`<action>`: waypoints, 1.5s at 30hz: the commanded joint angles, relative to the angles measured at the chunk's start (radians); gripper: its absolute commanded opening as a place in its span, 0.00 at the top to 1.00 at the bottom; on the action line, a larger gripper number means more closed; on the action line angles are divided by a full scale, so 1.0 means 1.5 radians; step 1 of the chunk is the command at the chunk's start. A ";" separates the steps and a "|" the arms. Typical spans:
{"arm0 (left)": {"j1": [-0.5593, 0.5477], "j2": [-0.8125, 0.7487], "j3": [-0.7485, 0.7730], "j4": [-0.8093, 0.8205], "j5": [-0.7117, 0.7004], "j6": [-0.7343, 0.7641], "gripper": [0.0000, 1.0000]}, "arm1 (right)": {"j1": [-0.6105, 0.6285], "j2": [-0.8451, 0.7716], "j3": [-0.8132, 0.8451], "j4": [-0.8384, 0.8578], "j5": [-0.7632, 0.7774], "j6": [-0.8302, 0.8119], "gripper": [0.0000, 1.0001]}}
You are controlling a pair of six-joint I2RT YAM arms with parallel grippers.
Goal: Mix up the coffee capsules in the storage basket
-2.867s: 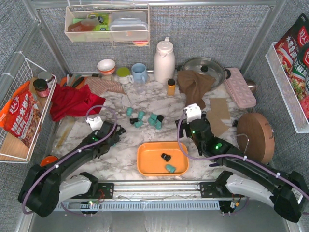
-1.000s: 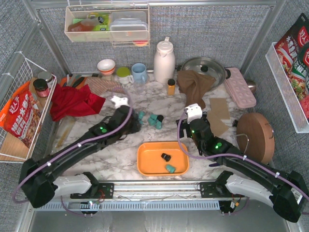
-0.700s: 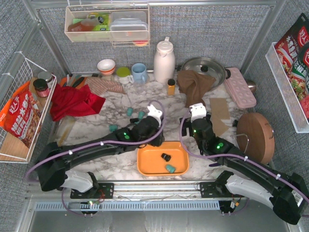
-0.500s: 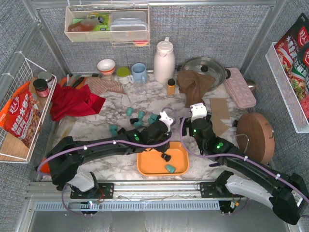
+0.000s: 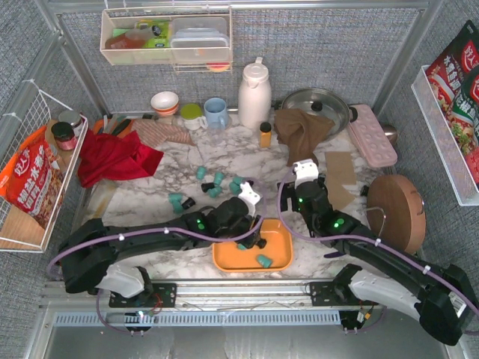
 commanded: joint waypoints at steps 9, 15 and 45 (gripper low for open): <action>0.000 -0.288 -0.131 0.062 -0.371 -0.039 0.15 | 0.001 0.082 0.065 -0.009 -0.219 0.021 0.14; -0.001 -0.474 -0.164 -0.010 -0.529 -0.015 0.01 | 0.006 0.160 0.111 -0.019 -0.237 0.065 0.21; 0.002 -0.726 -0.174 -0.154 -0.500 0.148 0.01 | 0.054 0.554 0.357 -0.013 -0.148 0.119 0.45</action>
